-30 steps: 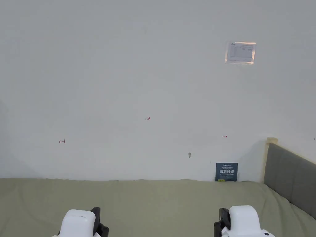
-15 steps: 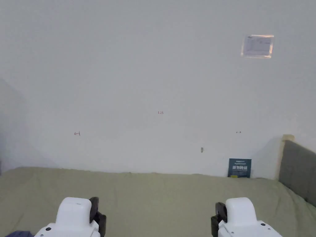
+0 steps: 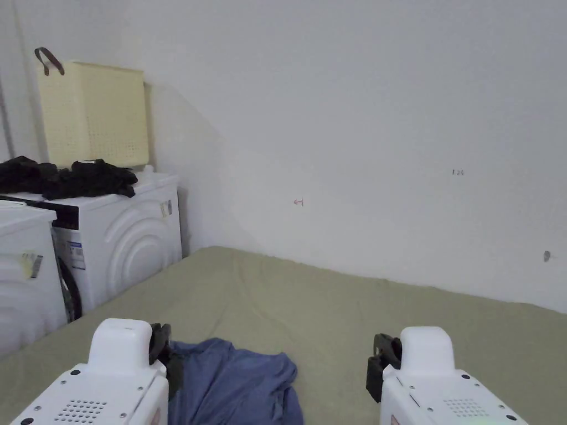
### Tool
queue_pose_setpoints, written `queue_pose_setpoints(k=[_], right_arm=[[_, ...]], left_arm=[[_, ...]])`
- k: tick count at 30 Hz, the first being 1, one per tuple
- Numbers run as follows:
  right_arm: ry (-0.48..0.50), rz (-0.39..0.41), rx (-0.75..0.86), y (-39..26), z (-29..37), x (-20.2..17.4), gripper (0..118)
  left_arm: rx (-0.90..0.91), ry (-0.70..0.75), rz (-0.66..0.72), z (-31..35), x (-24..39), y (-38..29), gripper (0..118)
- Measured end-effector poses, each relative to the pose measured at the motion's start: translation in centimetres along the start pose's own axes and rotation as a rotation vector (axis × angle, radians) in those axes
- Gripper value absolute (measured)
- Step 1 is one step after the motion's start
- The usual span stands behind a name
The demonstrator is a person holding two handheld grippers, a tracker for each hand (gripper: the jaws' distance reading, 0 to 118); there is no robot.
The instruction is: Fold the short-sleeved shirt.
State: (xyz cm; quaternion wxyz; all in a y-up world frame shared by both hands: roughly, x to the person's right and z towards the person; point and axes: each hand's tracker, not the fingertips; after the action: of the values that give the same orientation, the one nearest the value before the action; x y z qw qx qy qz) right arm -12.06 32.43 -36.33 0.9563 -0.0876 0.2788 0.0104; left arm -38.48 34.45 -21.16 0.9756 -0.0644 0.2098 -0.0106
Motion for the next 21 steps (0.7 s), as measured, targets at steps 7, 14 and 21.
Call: queue_pose_setpoints(k=[7,14,21], right_arm=[[0.052,0.071,-0.058,-2.2,-2.1,-1.1,0],[0.072,0.046,-0.139,-4.5,-5.6,0.6,0],[0.073,0.049,-0.197,-6.5,-9.2,1.5,0]], left_arm=[[-0.233,-0.028,-0.026,-4.9,-0.8,-2.7,7],[-0.742,-0.251,0.069,-21.9,-1.1,-13.1,6],[-0.906,-0.253,-0.018,-29.5,1.0,-18.3,13]])
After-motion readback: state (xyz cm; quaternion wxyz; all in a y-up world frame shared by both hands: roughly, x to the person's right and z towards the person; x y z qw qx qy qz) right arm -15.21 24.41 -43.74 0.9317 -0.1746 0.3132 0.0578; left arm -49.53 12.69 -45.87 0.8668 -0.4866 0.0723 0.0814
